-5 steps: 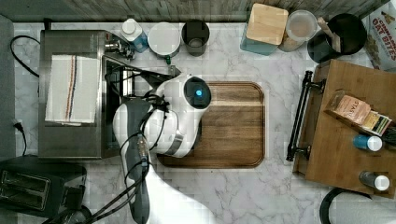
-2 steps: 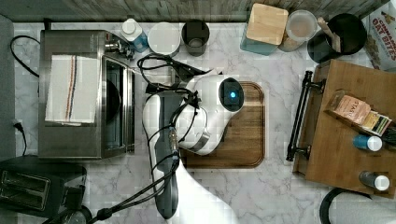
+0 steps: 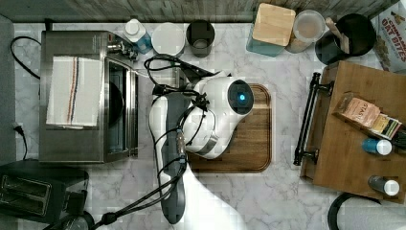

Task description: Put the bowl in the oven.

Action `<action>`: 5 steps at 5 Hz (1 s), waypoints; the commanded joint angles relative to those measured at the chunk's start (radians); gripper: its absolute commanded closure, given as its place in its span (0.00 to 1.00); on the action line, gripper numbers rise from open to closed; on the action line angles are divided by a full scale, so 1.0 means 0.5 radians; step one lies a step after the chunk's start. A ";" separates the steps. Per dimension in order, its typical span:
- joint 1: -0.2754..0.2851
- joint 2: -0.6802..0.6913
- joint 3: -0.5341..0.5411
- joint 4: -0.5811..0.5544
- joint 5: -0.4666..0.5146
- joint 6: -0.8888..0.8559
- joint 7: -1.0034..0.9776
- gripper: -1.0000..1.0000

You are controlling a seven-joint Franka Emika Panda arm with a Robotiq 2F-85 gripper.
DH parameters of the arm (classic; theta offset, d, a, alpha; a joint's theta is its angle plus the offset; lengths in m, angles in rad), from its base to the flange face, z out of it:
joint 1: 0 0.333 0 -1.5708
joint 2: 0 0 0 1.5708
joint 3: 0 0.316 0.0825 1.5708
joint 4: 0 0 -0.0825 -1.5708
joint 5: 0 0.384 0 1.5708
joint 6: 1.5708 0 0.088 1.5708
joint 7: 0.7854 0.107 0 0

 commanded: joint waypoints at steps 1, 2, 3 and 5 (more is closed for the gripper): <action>-0.004 -0.013 0.057 0.048 0.049 0.022 -0.029 0.00; -0.007 -0.013 0.061 0.048 0.049 0.022 -0.028 0.00; -0.006 -0.013 0.060 0.048 0.049 0.023 -0.028 0.00; 0.014 -0.014 0.038 0.048 0.054 0.020 -0.032 0.00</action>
